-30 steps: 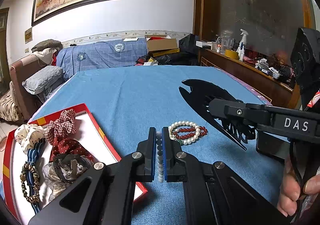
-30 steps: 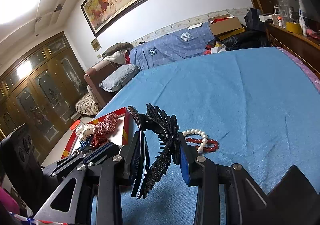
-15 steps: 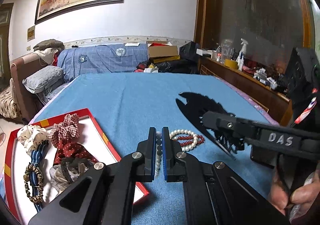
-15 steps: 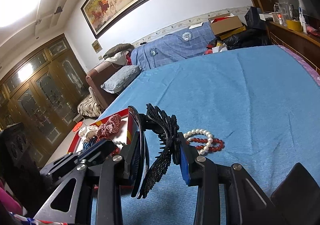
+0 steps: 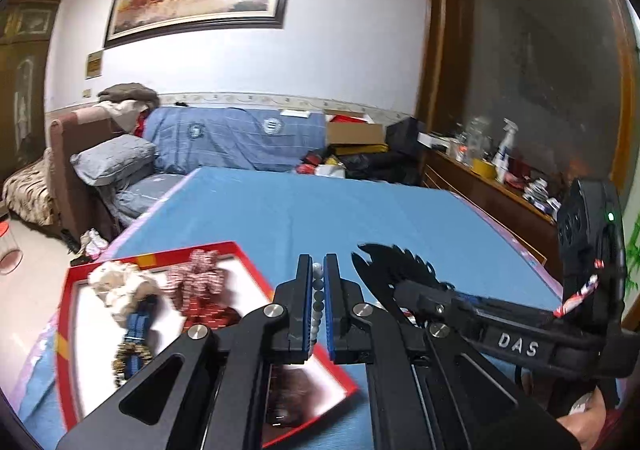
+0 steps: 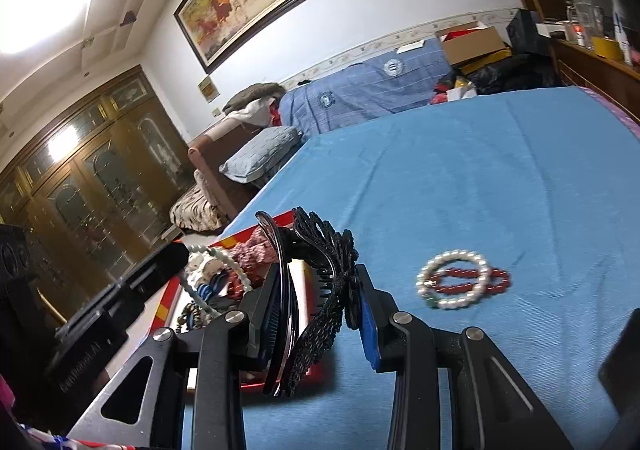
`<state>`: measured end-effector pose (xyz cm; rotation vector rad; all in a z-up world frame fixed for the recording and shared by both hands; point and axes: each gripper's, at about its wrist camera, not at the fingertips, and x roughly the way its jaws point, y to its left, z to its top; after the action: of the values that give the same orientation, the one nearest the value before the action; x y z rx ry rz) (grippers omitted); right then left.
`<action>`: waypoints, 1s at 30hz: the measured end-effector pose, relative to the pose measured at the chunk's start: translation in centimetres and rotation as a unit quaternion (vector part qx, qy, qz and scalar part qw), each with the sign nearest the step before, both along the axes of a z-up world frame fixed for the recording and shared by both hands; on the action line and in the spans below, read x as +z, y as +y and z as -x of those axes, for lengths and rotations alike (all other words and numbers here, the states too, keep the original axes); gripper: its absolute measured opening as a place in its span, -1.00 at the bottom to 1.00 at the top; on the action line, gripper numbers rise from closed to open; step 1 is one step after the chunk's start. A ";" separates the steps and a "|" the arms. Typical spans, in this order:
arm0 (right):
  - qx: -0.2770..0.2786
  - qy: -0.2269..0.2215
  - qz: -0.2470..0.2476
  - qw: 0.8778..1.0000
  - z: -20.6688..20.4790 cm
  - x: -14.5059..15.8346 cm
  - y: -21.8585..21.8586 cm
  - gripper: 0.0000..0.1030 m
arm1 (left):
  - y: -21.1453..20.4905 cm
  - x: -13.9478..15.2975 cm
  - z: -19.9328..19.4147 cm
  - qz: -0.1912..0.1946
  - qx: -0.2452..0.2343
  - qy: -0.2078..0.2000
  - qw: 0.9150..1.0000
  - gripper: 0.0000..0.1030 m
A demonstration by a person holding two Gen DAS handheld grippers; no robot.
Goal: Organize jewelry
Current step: 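Carry the pearl bracelet and claw clip toward the tray, then lower the pearl bracelet onto the watch strap and the claw clip into the tray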
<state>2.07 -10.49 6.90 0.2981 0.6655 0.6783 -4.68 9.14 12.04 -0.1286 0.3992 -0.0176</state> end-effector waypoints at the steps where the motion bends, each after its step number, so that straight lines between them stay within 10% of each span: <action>1: 0.004 -0.001 0.002 1.000 0.1 0.0 0.5 -0.27 | 0.6 0.0 0.2 0.001 0.005 0.000 1.000 -0.90; 30: 0.107 0.001 0.057 0.993 1.8 -1.4 14.1 -0.26 | 12.5 -5.3 3.3 0.039 0.122 0.069 0.989 -0.90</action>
<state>0.32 3.60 5.49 0.1231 0.7423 0.8407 -7.93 21.61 6.75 -0.2567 0.5185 0.2189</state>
